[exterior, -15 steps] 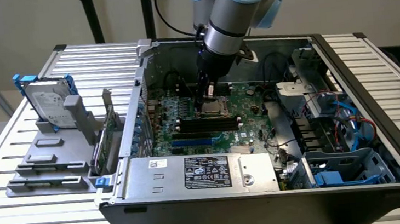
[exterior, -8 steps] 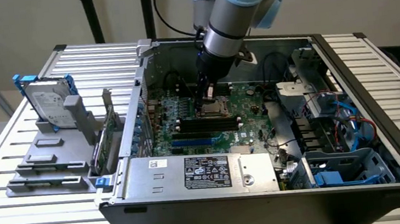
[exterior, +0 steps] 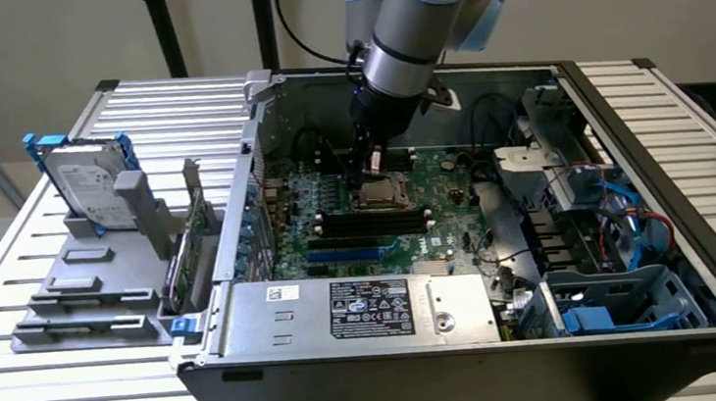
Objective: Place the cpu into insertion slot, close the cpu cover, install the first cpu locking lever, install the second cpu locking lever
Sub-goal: 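Close the cpu cover, then install the first cpu locking lever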
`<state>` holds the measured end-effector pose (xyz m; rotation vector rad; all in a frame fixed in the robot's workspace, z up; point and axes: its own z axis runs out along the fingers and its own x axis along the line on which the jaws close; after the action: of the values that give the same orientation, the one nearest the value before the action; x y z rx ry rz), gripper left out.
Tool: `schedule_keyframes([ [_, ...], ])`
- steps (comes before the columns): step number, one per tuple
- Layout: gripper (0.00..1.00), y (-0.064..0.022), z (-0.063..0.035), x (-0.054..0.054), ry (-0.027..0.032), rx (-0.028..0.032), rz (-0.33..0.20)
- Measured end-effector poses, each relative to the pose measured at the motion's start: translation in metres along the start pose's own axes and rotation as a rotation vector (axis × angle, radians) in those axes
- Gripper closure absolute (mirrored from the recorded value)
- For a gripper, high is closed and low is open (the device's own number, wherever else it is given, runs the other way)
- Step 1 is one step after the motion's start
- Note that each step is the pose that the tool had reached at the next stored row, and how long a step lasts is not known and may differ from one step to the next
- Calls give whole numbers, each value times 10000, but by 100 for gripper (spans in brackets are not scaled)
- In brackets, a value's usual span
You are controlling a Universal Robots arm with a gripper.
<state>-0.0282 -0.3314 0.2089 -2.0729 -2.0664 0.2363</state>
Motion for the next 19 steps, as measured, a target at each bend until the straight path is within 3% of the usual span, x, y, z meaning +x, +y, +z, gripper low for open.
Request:
schedule_keyframes([
  [4, 89, -119, -79, -2, 2, 0, -2],
  [9, 89, -309, -69, -14, 4, -1, -1],
  [19, 89, -311, -69, -15, 2, -1, -2],
])
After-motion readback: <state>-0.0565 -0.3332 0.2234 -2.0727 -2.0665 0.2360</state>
